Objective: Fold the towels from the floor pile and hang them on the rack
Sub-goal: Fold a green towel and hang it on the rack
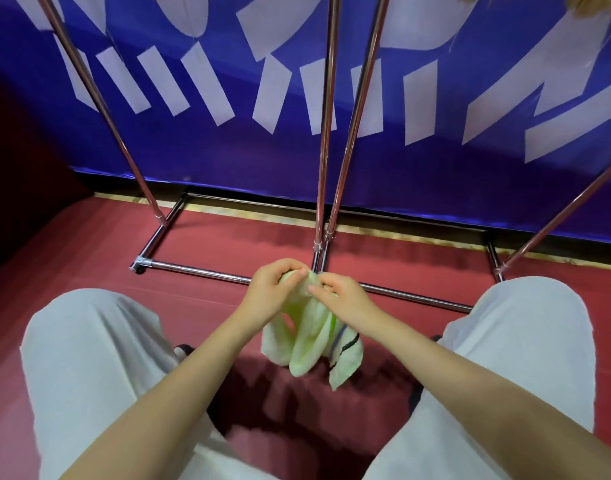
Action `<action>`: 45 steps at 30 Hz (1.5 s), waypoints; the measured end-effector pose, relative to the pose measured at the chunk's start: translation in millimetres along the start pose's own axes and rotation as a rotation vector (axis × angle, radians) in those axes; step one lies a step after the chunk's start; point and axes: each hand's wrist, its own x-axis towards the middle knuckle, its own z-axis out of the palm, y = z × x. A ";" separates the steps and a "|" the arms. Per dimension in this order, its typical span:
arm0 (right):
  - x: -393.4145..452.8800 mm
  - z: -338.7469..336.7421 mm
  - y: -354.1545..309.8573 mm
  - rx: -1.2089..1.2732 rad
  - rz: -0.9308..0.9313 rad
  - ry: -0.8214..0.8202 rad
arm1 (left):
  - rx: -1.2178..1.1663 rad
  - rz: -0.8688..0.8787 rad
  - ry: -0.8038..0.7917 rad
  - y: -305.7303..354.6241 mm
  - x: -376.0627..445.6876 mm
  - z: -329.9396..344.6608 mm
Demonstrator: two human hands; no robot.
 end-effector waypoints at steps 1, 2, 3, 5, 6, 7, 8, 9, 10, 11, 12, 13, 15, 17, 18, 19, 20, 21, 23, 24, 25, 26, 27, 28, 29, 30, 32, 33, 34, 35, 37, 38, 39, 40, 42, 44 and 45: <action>0.5 -2.5 0.0 0.026 0.011 0.016 | 0.004 -0.006 -0.004 -0.1 1.4 -0.8; 1.1 -6.4 -0.4 0.060 0.028 0.032 | 0.005 -0.019 -0.010 -1.4 3.1 -1.5; 1.8 -11.1 -0.6 0.093 0.045 0.047 | -0.003 -0.039 -0.021 -3.2 4.3 -1.9; 4.0 -19.6 0.6 0.115 0.068 0.082 | -0.023 -0.081 -0.061 -7.2 5.4 -1.3; 4.9 -22.6 1.5 0.110 0.074 0.095 | -0.028 -0.099 -0.087 -8.9 5.5 0.0; 6.0 -25.1 3.1 0.107 0.082 0.106 | -0.035 -0.116 -0.114 -10.5 5.1 1.6; 6.6 -27.5 4.3 0.102 0.088 0.116 | -0.044 -0.135 -0.135 -12.2 4.4 3.2; 7.1 -30.1 5.7 0.092 0.097 0.132 | -0.049 -0.153 -0.147 -13.9 3.6 3.9; 7.7 -32.9 8.0 0.086 0.112 0.155 | -0.041 -0.168 -0.148 -17.0 3.3 3.9; 8.2 -36.4 9.6 0.089 0.130 0.181 | -0.031 -0.180 -0.143 -20.9 3.0 2.8; 8.5 -40.2 11.6 0.094 0.150 0.209 | -0.016 -0.192 -0.134 -26.0 3.0 0.9; 8.7 -43.8 13.5 0.095 0.166 0.234 | 0.003 -0.203 -0.126 -32.0 3.0 -2.4; 8.5 -49.2 18.4 0.080 0.187 0.258 | 0.056 -0.203 -0.128 -44.3 2.5 -10.4; 6.7 -51.9 23.8 0.060 0.213 0.262 | 0.135 -0.176 -0.161 -54.1 -0.8 -18.7; 5.6 -53.0 27.6 0.055 0.227 0.264 | 0.177 -0.161 -0.182 -58.4 -2.9 -22.4; 4.3 -53.9 30.9 0.055 0.242 0.270 | 0.211 -0.154 -0.199 -63.6 -5.6 -25.8; 2.8 -55.3 34.0 0.054 0.257 0.276 | 0.240 -0.160 -0.204 -68.6 -8.8 -28.6; 1.5 -57.3 36.6 0.046 0.269 0.282 | 0.262 -0.176 -0.201 -73.5 -12.3 -31.5; -1.0 -61.7 41.9 0.020 0.286 0.297 | 0.277 -0.226 -0.185 -84.8 -20.6 -36.8; -2.2 -64.3 44.4 0.012 0.295 0.309 | 0.255 -0.274 -0.174 -88.6 -24.7 -39.4; -3.6 -67.2 46.8 0.013 0.307 0.327 | 0.209 -0.321 -0.166 -93.8 -27.9 -41.6; -4.4 -70.1 49.0 0.025 0.315 0.349 | 0.193 -0.353 -0.161 -98.0 -30.7 -44.2; -5.1 -72.8 50.8 0.043 0.325 0.373 | 0.212 -0.352 -0.146 -102.5 -33.0 -47.2; -5.2 -75.3 52.8 0.064 0.337 0.395 | 0.255 -0.333 -0.127 -105.1 -35.0 -50.3; -4.8 -76.8 53.2 0.083 0.348 0.412 | 0.275 -0.322 -0.112 -107.2 -36.7 -53.0; -4.5 -78.0 53.6 0.100 0.356 0.424 | 0.270 -0.326 -0.099 -107.7 -38.1 -54.9; -2.6 -78.5 52.6 0.124 0.372 0.447 | 0.217 -0.344 -0.062 -110.6 -40.9 -56.6; -0.5 -77.1 51.6 0.135 0.377 0.457 | 0.175 -0.363 -0.019 -110.7 -42.8 -59.6; 0.8 -77.8 52.9 0.146 0.393 0.475 | 0.122 -0.385 0.027 -108.5 -43.5 -60.4; 2.0 -79.3 53.7 0.164 0.409 0.499 | 0.069 -0.402 0.075 -106.5 -43.2 -60.9; 4.8 -82.7 55.1 0.226 0.457 0.551 | -0.026 -0.433 0.161 -102.4 -43.3 -63.9; 5.8 -84.3 55.1 0.259 0.484 0.573 | -0.095 -0.457 0.204 -102.0 -43.2 -65.6; 6.6 -85.4 54.8 0.285 0.501 0.587 | -0.184 -0.480 0.248 -101.8 -42.9 -67.6; 7.3 -85.5 53.8 0.303 0.511 0.591 | -0.274 -0.490 0.284 -101.7 -42.6 -69.7; 8.7 -82.5 52.2 0.321 0.512 0.588 | -0.415 -0.488 0.326 -100.9 -42.9 -73.2; 9.8 -78.1 50.1 0.313 0.510 0.576 | -0.571 -0.488 0.331 -98.8 -42.1 -74.5; 10.2 -75.9 48.9 0.306 0.505 0.567 | -0.635 -0.485 0.322 -98.1 -41.2 -75.0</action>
